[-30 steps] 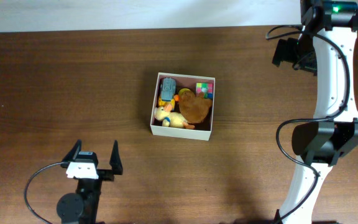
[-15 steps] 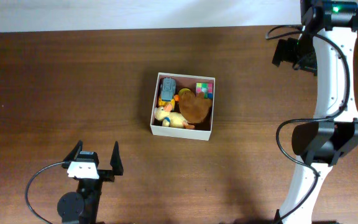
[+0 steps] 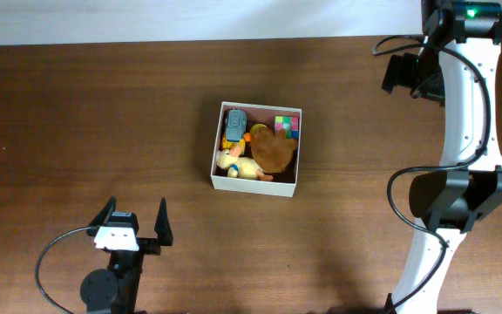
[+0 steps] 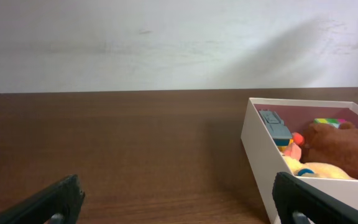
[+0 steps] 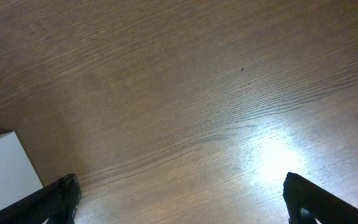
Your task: Pack container
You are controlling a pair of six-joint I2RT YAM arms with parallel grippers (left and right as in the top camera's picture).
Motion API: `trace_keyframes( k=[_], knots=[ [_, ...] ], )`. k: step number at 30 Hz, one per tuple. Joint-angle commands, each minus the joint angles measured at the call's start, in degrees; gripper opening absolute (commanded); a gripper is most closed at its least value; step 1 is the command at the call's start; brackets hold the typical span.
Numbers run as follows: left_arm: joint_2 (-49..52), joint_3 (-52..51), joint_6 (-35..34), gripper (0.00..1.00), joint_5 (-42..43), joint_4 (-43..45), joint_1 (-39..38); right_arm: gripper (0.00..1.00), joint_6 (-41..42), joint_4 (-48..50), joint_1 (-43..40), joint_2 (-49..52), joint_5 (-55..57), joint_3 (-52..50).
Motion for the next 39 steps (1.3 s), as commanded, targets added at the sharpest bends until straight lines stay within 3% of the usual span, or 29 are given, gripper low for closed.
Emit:
trace_keyframes(
  k=[1, 20, 31, 39],
  knots=[
    [-0.6, -0.4, 0.5, 0.99, 0.8, 0.0, 0.2, 0.99, 0.1, 0.0, 0.0, -0.2, 0.5, -0.1],
    [-0.6, -0.4, 0.5, 0.99, 0.8, 0.0, 0.2, 0.99, 0.1, 0.0, 0.3, -1.6, 0.5, -0.1],
    [-0.6, -0.4, 0.5, 0.99, 0.8, 0.0, 0.2, 0.99, 0.1, 0.0, 4.6, -18.9, 0.7, -1.5],
    [-0.6, -0.4, 0.5, 0.99, 0.8, 0.0, 0.2, 0.98, 0.1, 3.9, 7.9, -38.9, 0.5, -16.3]
  ],
)
